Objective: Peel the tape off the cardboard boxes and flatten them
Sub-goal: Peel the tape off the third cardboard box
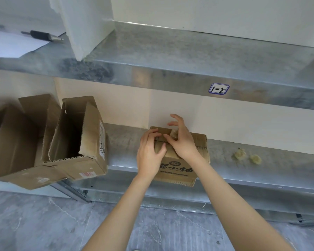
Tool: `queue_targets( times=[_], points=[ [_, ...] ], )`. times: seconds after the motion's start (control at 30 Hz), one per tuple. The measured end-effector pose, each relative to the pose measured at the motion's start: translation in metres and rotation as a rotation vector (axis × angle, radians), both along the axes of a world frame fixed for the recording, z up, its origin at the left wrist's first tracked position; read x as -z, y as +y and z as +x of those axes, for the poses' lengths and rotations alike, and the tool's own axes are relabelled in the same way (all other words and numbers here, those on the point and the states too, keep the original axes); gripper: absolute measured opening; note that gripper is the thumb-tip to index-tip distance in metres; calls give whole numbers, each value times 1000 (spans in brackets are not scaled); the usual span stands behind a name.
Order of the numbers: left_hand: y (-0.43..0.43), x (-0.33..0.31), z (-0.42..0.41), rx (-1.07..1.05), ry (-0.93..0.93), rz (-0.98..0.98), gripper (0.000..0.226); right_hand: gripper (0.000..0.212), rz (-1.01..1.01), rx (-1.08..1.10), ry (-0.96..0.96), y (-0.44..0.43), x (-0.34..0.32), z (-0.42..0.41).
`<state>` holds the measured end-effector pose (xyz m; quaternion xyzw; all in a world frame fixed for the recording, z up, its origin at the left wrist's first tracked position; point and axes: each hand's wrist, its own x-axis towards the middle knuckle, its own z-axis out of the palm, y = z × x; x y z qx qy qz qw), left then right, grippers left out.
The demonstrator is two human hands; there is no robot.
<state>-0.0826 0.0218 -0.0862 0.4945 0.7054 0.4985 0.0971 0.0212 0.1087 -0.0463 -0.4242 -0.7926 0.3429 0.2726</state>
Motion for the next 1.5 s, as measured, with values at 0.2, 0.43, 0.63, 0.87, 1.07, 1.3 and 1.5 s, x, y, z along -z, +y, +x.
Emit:
queue_targets(
  times=[0.2,0.43,0.63,0.87,1.07,1.3,1.5],
  points=[
    [0,2,0,-4,-4,12,26,44,108,-1,-292,0,8,6],
    [0,2,1,-21,2,13,25,43,-18,94,165,-5,-12,30],
    [1,1,2,-28,-12,6,22,39,-19,86,74,-4,-17,53],
    [-1,1,3,-28,-31,18,23,36,11,63,-82,-8,-7,53],
    [-1,0,4,-33,-24,8,22,62,87,127,11,-7,-2,55],
    [2,-13,-3,-77,263,-113,33,75,100,294,-99,-1,5,59],
    [26,-26,15,105,356,-186,39,58,53,277,-186,-1,17,70]
  ],
)
